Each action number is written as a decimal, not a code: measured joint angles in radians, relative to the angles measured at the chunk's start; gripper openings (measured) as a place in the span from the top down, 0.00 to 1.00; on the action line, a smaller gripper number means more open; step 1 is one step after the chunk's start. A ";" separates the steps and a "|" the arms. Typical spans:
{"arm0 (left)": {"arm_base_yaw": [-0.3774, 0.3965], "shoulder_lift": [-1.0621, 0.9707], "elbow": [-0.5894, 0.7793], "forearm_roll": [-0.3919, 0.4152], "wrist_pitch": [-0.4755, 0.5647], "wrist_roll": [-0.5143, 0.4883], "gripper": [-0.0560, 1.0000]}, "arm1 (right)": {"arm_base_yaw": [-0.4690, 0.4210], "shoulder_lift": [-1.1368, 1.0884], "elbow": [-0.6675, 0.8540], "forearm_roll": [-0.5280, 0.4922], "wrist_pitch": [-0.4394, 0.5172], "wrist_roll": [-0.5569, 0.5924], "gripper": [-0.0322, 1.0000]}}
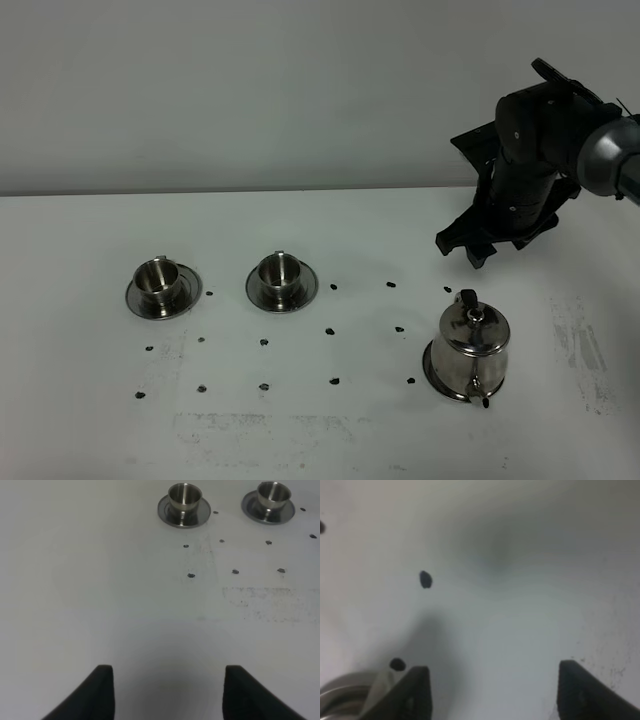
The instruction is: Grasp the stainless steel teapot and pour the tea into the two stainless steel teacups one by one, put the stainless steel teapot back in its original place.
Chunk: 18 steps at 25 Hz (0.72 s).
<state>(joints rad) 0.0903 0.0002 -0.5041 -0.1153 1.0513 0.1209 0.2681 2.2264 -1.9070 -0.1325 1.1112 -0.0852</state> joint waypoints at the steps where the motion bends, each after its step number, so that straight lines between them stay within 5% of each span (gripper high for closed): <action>1: 0.000 0.000 0.000 0.000 0.000 0.000 0.44 | -0.002 0.008 0.000 -0.002 0.003 0.000 0.43; 18: 0.000 0.000 0.000 0.000 0.000 0.000 0.44 | -0.022 0.052 0.000 -0.024 0.032 0.002 0.43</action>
<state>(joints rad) 0.0903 0.0002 -0.5041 -0.1153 1.0513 0.1209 0.2457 2.2786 -1.9070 -0.1564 1.1430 -0.0832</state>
